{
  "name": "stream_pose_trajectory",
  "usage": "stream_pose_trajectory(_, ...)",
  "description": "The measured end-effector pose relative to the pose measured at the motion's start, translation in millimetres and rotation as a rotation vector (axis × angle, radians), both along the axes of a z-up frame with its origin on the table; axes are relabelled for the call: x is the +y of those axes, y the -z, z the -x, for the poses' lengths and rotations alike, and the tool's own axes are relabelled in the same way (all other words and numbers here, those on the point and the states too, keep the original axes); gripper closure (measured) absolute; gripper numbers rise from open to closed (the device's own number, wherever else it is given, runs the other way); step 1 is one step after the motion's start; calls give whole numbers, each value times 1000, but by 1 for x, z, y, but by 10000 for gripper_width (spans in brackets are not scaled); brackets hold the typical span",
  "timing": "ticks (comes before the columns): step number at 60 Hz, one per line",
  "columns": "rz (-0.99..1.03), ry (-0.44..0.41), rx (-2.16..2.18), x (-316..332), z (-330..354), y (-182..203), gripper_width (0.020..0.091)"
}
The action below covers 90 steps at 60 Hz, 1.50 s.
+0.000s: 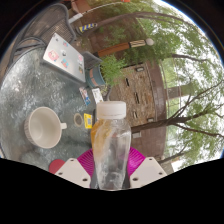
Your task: Pour water
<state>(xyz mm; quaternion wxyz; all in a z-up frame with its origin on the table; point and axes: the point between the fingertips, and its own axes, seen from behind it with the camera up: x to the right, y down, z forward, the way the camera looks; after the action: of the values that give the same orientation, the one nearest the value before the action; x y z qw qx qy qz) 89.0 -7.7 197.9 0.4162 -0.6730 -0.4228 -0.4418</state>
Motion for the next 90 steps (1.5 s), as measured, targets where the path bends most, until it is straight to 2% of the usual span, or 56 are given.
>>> stream_pose_trajectory(8,-83,44,774,-16,17,14,710)
stream_pose_trajectory(9,-105,49,850,-3,20,27,710)
stream_pose_trajectory(15,-162,66,1105,-5,1,44,711)
stream_pose_trajectory(22,-125,71,1283,-3,-13,91,711)
stream_pose_trajectory(31,-63,54,1367,-1,-16,127,709)
stream_pose_trajectory(36,-121,-15,1353,2,-17,116,709)
stream_pose_trajectory(38,-124,-25,1336,-2,-16,124,709)
stream_pose_trajectory(48,-116,-11,1346,-1,-17,124,706)
stream_pose_trajectory(55,-62,25,1329,-5,-15,129,580)
stream_pose_trajectory(57,-28,65,1310,-7,-18,139,488)
stream_pose_trajectory(60,19,121,1278,-16,-23,147,274)
stream_pose_trajectory(61,22,128,1272,-17,-24,147,252)
stream_pose_trajectory(65,15,166,1261,-31,-26,141,281)
stream_pose_trajectory(73,21,224,1277,-68,-23,122,280)
stream_pose_trajectory(83,7,333,1275,-138,-13,80,272)
stream_pose_trajectory(90,-19,369,1262,-190,9,39,273)
